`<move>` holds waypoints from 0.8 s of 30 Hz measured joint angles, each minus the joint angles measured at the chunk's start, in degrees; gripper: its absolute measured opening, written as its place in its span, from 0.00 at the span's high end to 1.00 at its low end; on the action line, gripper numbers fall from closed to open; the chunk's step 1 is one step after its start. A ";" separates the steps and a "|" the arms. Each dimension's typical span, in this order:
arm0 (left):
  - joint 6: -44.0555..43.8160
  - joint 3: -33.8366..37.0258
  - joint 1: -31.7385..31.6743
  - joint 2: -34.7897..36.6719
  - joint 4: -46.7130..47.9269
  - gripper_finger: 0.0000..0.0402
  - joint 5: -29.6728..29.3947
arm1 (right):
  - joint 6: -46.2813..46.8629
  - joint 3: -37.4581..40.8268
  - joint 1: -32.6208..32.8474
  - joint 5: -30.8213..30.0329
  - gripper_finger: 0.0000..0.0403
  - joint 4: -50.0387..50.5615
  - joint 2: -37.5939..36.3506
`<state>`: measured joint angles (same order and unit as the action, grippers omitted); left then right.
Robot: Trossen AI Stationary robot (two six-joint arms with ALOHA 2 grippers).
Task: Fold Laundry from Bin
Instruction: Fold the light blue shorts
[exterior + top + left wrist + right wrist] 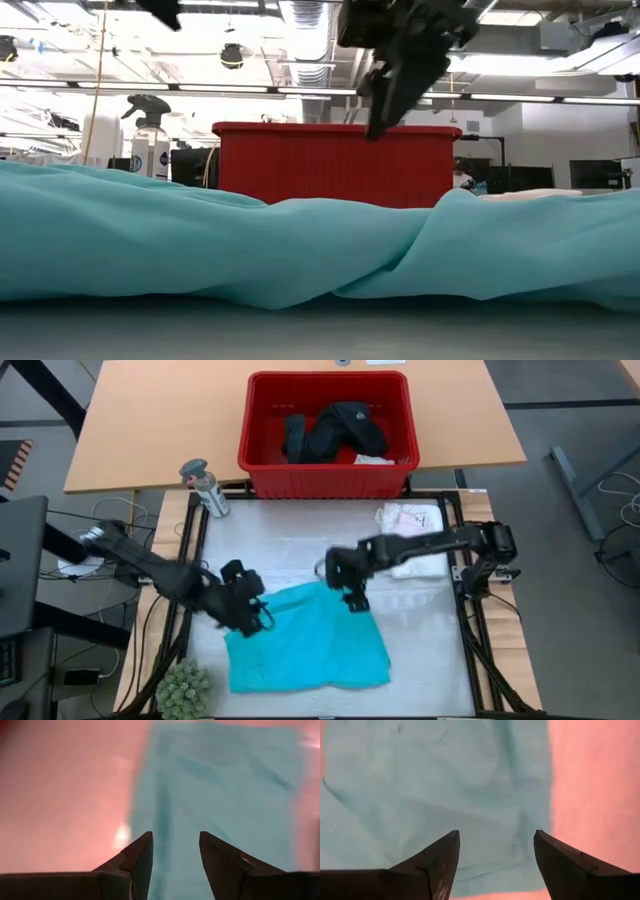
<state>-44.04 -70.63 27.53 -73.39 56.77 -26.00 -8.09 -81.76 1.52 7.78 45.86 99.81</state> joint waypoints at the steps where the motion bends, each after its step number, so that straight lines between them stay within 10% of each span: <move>1: 0.78 4.30 -1.72 3.77 -3.56 0.63 3.31 | -1.18 -0.01 -1.50 1.35 0.31 -0.90 -0.12; 10: 2.80 26.19 -12.54 20.47 -22.39 0.63 21.75 | -4.67 -0.04 -9.55 11.18 0.31 -5.53 0.05; 24: 2.02 26.89 -8.44 7.26 -29.57 0.63 28.25 | -11.57 -0.09 -7.99 16.56 0.31 -10.11 8.58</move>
<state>-42.02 -43.75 19.09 -66.13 27.20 2.24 -19.66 -81.84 -6.47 24.34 35.75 108.39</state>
